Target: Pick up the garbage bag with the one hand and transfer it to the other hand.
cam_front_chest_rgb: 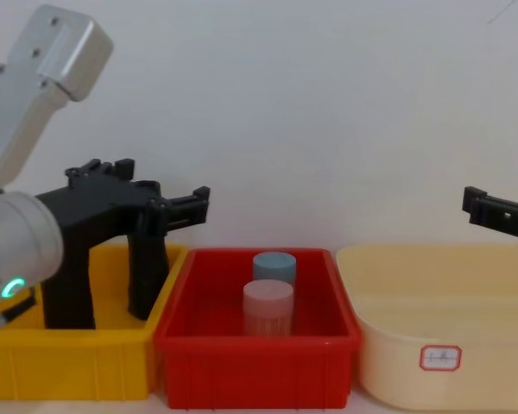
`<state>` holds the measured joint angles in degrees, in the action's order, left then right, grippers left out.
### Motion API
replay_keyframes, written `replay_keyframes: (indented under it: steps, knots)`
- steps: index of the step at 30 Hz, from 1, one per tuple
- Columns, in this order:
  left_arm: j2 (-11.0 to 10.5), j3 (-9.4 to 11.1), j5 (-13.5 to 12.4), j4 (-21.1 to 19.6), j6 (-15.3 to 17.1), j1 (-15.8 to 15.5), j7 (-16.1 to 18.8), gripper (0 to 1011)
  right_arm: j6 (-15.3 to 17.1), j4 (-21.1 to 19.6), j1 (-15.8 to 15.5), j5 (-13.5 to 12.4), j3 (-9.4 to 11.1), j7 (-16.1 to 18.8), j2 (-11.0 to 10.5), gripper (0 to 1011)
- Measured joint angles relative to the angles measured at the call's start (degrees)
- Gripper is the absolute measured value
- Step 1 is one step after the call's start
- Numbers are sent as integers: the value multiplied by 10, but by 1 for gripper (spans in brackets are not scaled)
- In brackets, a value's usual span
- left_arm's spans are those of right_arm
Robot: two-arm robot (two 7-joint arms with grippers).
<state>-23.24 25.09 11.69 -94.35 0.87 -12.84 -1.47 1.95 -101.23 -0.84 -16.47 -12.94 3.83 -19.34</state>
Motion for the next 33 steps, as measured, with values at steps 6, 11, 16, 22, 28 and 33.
replay_keyframes:
  steps: [6, 11, 16, 22, 28, 33]
  knots:
    - [-29, -20, 14, -19, -1, 21, -20, 1002, 0, 0, 0, 0, 0, 0, 0, 1001]
    - [-57, -41, 27, -28, -7, 42, -37, 1001, 0, 0, 0, 0, 0, 0, 0, 1002]
    - [-78, -57, 40, -29, -10, 58, -54, 1001, 0, 0, 0, 0, 0, 0, 0, 1002]
    - [-93, -75, 56, -17, -9, 65, -70, 1002, 0, 0, 0, 0, 0, 0, 0, 1001]
    - [-93, -86, 70, 7, 1, 56, -81, 1001, 0, 0, 0, 0, 0, 0, 0, 1001]
    - [-87, -93, 78, 33, 11, 40, -86, 1001, 0, 0, 0, 0, 0, 0, 0, 1001]
